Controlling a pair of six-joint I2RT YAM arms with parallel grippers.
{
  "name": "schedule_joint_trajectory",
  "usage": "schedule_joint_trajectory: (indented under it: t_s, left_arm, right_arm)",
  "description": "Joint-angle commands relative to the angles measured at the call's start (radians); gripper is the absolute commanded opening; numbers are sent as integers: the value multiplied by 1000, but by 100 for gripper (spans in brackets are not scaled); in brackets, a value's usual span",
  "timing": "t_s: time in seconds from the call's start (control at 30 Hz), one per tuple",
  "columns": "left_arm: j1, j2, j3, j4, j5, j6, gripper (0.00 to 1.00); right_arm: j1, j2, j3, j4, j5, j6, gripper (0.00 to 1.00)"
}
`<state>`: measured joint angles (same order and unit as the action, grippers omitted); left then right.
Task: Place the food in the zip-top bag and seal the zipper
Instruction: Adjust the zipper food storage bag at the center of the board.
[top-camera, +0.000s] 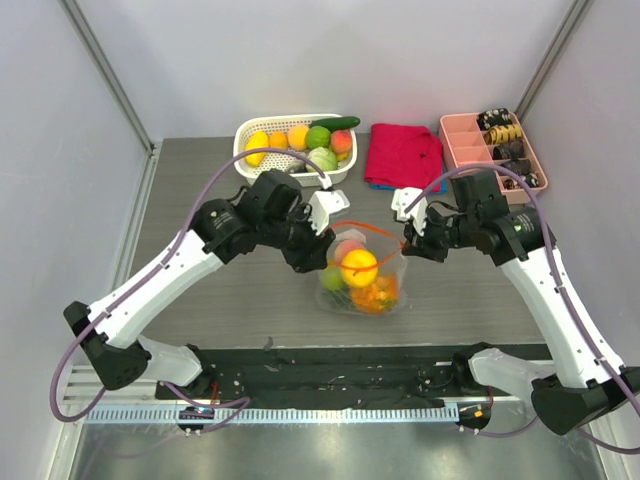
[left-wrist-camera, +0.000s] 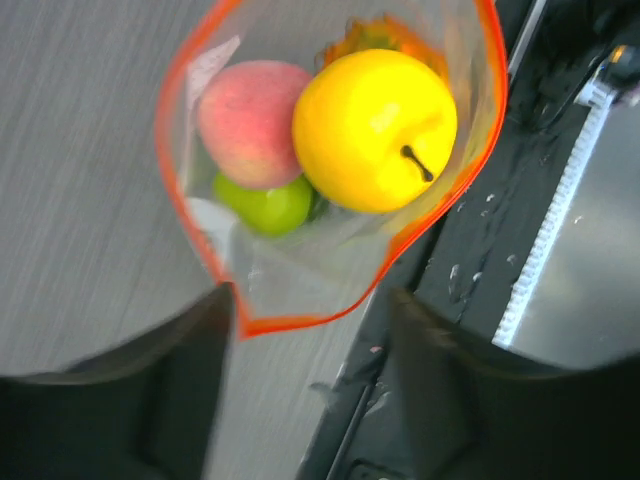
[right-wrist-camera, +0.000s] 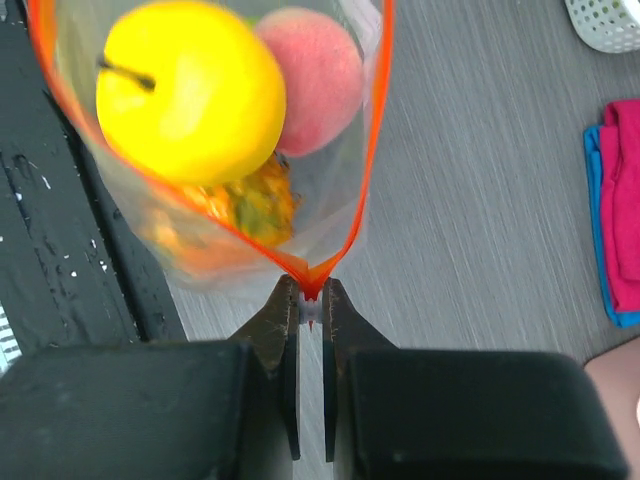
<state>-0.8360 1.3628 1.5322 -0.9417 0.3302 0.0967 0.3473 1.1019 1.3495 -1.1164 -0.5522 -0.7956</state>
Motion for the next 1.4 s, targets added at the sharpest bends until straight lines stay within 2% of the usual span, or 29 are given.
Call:
schedule_joint_trajectory:
  t_s: [0.0,0.03,0.07,0.13,0.2,0.23,0.3,0.33,0.4,0.47,0.53,0.73,0.8,0.87,0.9,1.0,1.13,1.23,1.27,1.3,1.37]
  left_arm:
    - [1,-72,-39,-53,-86,55,76]
    - [15,-94,-72,-7,-100,54,84]
    - [24,-112,-102,10,-50,96,90]
    - [28,-186,-196,84,1,158,93]
    - [28,-229,-237,168,4,187,92]
    - [26,-225,-224,216,9,179,81]
    - [28,-183,-176,221,47,117,67]
    - [26,-127,-123,210,59,92,56]
    - [26,-79,-77,207,55,34,52]
    - [25,-16,-11,216,26,-14,67]
    - [23,16,32,167,52,-57,77]
    - [15,7,-76,142,-31,-141,86]
    - [3,41,-83,83,-45,-144,86]
    - [0,67,-63,-12,-7,-108,60]
    - [0,88,-47,-49,-3,-101,33]
    - [26,111,35,-168,-54,7,0]
    - [35,111,150,-203,-92,77,0]
    - [31,148,167,-235,-68,95,0]
    - [40,153,166,-247,-48,97,0]
    - [49,151,158,-250,52,104,1]
    - [51,113,97,-177,81,86,0]
  right_arm:
    - [41,4,-19,42,12,36,1]
    - [39,3,-54,56,12,44,1]
    - [41,0,-70,59,12,48,1]
    - [41,-8,-102,66,3,71,1]
    - [45,-17,-112,78,1,91,1]
    - [45,-20,-110,81,1,104,1]
    - [47,-17,-99,81,1,114,1]
    - [48,-14,-86,79,-5,122,1]
    - [47,-13,-67,75,-12,131,1]
    - [47,-14,-46,72,-12,154,1]
    - [47,-16,-30,56,-11,160,1]
    - [47,-45,-20,58,-25,199,1]
    - [48,-45,-7,50,-31,217,1]
    - [48,-39,22,27,-25,219,1]
    - [48,-37,40,18,-25,217,1]
    - [47,-39,51,-11,-14,205,1]
    - [47,-31,19,-16,-2,180,1]
    - [50,-17,0,13,-32,206,1]
    - [50,-13,-4,26,-34,217,1]
    - [48,-10,-12,47,-35,226,1]
    - [48,-5,-19,62,-40,239,1]
